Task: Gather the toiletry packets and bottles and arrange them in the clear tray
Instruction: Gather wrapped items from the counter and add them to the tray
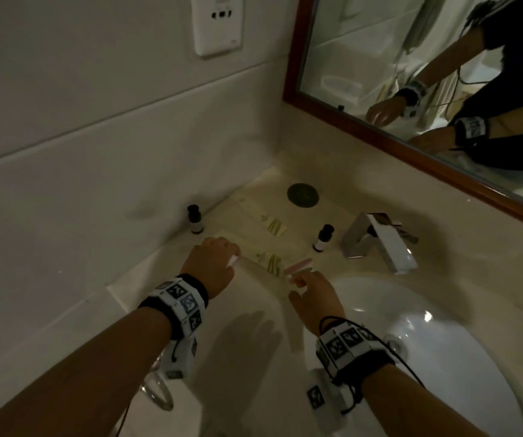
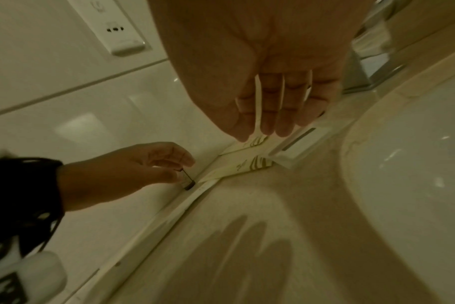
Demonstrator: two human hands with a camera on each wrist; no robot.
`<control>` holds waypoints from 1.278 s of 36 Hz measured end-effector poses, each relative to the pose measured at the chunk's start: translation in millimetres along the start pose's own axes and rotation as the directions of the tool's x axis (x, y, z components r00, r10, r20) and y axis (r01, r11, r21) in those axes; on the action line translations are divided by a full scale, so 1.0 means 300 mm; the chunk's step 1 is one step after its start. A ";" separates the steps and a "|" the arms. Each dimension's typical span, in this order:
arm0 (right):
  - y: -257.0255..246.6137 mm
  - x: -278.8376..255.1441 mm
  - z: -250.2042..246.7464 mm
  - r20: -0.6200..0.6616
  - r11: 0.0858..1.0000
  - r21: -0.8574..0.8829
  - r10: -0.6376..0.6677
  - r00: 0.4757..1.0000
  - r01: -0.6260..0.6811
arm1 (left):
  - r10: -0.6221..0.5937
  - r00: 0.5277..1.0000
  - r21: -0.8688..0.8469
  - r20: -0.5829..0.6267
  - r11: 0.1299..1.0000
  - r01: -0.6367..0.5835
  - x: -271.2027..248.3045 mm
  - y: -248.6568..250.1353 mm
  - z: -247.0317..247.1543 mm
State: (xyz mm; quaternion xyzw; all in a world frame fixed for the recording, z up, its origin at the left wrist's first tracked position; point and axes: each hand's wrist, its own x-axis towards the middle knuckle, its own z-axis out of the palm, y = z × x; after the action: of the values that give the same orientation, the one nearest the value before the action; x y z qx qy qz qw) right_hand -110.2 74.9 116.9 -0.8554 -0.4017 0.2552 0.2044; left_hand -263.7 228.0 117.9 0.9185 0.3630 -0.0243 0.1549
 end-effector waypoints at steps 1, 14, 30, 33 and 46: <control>-0.011 0.023 0.011 0.002 1.000 -0.010 -0.017 1.000 0.017 | -0.001 1.000 -0.001 -0.003 1.000 0.001 0.021 -0.013 0.001; -0.130 0.375 0.030 -0.015 0.984 -0.175 0.001 1.000 -0.004 | 0.198 0.969 0.117 0.149 0.969 -0.216 0.201 0.024 0.088; -0.195 0.600 0.089 0.085 0.938 -0.343 -0.016 0.996 0.044 | 0.232 0.962 0.146 0.147 0.956 -0.253 0.263 0.000 0.157; -0.203 0.608 0.087 0.084 0.943 -0.333 0.008 0.996 0.021 | 0.265 0.960 0.144 0.088 0.950 -0.276 0.239 -0.007 0.145; -0.212 0.601 0.113 0.098 0.948 -0.317 0.047 0.994 -0.014 | 0.331 0.942 0.002 0.061 0.943 -0.332 0.180 -0.047 0.111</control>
State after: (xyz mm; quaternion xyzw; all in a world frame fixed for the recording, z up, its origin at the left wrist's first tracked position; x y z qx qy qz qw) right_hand -69.1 260.2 76.4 -0.8688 -0.4342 0.2348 0.0396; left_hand -231.2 263.2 74.0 0.9663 0.1985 -0.0275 0.1619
